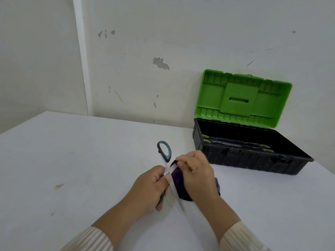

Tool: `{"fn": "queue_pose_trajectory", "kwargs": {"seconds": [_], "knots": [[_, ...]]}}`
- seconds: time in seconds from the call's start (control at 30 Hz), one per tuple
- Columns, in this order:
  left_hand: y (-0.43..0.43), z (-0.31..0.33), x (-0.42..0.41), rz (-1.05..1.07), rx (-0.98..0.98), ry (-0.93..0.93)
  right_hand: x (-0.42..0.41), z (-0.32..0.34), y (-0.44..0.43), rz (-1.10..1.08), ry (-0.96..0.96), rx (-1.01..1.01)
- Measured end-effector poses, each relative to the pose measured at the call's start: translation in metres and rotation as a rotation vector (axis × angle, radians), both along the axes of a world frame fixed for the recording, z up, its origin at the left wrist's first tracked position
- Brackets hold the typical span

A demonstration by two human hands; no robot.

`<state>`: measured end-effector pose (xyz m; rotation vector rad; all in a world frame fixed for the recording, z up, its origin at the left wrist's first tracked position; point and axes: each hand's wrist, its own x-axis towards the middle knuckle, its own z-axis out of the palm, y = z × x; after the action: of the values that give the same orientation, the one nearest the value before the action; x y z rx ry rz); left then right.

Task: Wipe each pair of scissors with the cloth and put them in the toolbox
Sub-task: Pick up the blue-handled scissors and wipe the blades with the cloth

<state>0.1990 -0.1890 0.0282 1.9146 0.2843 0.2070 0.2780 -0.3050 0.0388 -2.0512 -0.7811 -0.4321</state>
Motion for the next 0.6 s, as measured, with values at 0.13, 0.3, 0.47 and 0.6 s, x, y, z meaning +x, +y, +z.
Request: {"fn": "queue_pose_trajectory", "kwargs": {"seconds": [0.13, 0.3, 0.47, 0.6], "knots": [[0.001, -0.003, 0.001, -0.012, -0.022, -0.001, -0.013, 0.001, 0.001, 0.088, -0.025, -0.072], [0.000, -0.002, 0.001, -0.004, 0.000, 0.005, -0.005, 0.001, 0.002, 0.031, -0.007, -0.078], [0.001, -0.003, 0.002, -0.008, 0.005, 0.009, -0.012, -0.001, 0.005, 0.112, -0.015, -0.093], [0.001, -0.006, 0.004, -0.024, 0.008, 0.039, -0.013, 0.002, 0.006, 0.061, -0.069, -0.138]]}}
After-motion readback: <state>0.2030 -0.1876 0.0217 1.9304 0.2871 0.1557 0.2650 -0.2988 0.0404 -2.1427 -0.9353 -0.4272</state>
